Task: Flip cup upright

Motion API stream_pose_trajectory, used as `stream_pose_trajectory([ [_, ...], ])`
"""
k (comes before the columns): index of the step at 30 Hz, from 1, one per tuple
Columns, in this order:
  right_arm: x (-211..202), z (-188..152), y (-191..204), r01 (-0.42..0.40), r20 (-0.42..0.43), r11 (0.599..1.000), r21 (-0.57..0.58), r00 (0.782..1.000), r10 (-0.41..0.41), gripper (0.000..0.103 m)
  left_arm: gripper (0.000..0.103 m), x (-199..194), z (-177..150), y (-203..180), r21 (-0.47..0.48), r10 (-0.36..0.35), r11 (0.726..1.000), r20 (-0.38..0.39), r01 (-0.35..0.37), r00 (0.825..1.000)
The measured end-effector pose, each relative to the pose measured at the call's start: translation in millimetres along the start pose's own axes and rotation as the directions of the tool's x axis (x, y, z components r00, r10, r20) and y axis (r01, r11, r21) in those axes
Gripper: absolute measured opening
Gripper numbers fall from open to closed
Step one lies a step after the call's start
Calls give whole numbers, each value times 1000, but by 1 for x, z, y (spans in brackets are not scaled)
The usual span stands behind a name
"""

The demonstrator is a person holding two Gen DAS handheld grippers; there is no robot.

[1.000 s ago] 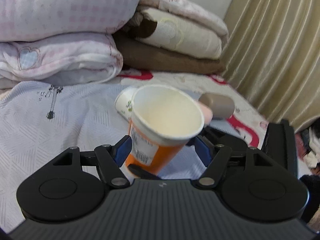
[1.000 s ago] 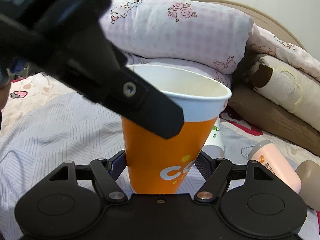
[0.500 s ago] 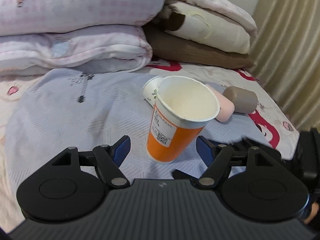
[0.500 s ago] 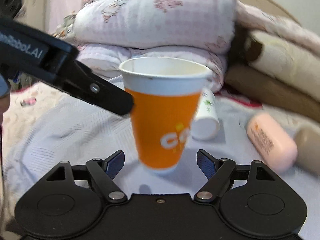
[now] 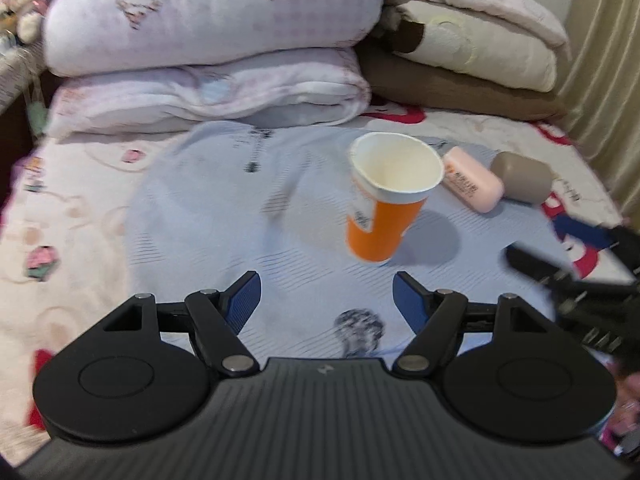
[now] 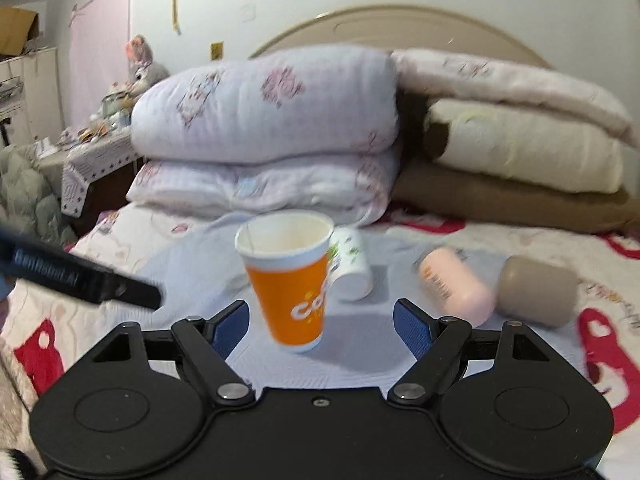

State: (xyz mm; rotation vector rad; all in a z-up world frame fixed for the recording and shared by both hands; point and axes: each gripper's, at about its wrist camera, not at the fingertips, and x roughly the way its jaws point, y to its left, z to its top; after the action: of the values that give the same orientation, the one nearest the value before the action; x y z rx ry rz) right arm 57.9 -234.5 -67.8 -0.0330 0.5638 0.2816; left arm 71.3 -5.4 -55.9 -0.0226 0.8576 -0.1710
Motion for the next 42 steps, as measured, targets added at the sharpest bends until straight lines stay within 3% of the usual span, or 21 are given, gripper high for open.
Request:
stream_pose_trajectory([
  [4,-27,17,-4,67,-1,998,6,998,-67,83,95,-30,1,-5,30,79,996,18,-80,997],
  [8,-57,30,-6,35,33,999,16,999,-36,83,95,-49,2,-10,32,69,997,3,-69,998],
  [14,-101,42,-1,97,70,995,8,993,-97,84,97,-76,1,-16,-17,108,994,5,-108,994],
  [20,-133,42,0,154,37,988,24,987,-154,88,99,-100,-7,-26,25,152,988,65,-154,986],
  [24,-142,36,-2,165,62,985,48,984,-168,97,103,-112,-13,-27,14,180,983,91,-182,979],
  [27,-146,31,-5,175,61,980,95,981,-182,98,103,-116,-17,-28,18,213,976,80,-215,974],
  [33,-153,30,1,258,31,962,91,965,-262,99,103,-128,-22,-28,29,201,978,104,-205,974],
  [42,-164,26,1,253,14,963,90,967,-255,99,103,-131,-27,-25,-4,226,974,89,-226,970],
])
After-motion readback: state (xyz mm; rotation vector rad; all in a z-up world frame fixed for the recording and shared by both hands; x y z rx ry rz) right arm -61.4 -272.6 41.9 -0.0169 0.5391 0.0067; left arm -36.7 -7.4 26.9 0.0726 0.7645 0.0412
